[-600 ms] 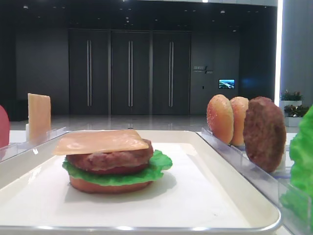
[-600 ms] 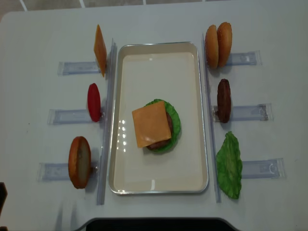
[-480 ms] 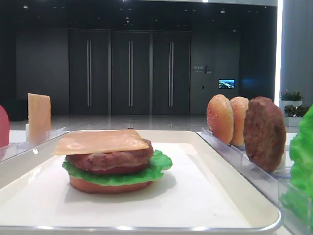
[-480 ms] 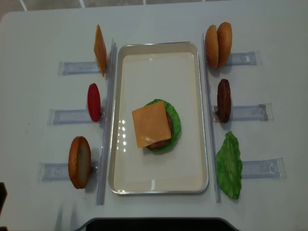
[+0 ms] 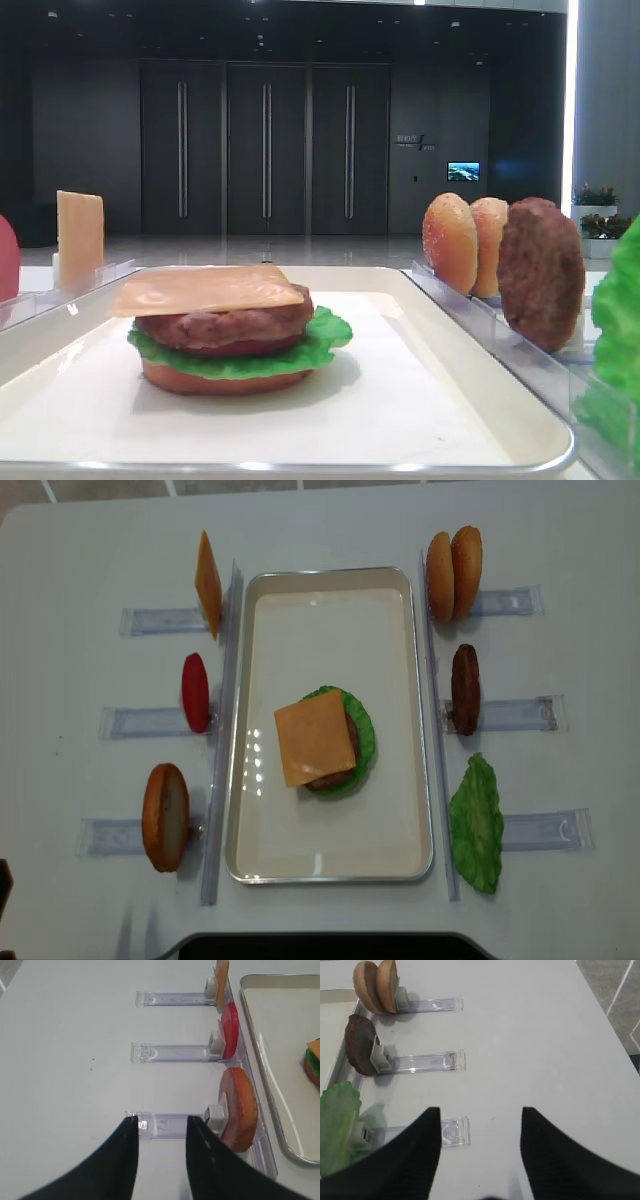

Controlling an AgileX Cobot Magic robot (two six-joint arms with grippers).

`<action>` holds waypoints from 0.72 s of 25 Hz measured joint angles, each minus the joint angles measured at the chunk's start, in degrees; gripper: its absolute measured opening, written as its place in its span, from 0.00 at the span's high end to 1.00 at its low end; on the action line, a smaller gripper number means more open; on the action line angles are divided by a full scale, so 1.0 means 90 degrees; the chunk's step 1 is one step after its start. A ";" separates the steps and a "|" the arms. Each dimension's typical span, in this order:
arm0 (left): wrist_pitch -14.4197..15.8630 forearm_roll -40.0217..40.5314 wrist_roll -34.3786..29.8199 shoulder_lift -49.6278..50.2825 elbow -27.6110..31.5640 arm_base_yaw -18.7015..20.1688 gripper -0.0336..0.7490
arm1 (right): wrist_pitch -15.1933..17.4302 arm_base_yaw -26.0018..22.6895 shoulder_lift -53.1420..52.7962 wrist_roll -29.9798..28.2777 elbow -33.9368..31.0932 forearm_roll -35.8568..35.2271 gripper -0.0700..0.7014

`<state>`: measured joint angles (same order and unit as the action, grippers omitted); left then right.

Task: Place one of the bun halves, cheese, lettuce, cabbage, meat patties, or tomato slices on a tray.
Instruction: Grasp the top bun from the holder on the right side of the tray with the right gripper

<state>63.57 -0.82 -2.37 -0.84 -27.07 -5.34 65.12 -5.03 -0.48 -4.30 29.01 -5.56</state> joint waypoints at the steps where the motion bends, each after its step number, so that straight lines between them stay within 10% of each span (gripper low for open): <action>1: 0.0000 0.0000 0.0000 0.0000 0.0000 0.0000 0.65 | 0.0000 0.0000 0.0000 0.0000 0.0000 0.0000 0.46; 14: 0.0000 0.0000 0.0000 0.0000 0.0000 0.0000 0.71 | -0.0027 0.0000 0.0110 0.0369 0.0000 0.0252 0.49; 18: 0.0000 0.0000 0.0000 0.0000 0.0000 0.0000 0.72 | -0.0511 0.0000 0.1963 0.0689 0.0258 0.0735 0.50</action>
<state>63.57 -0.82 -2.37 -0.84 -27.07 -5.34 60.52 -5.03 17.19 1.91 31.33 1.05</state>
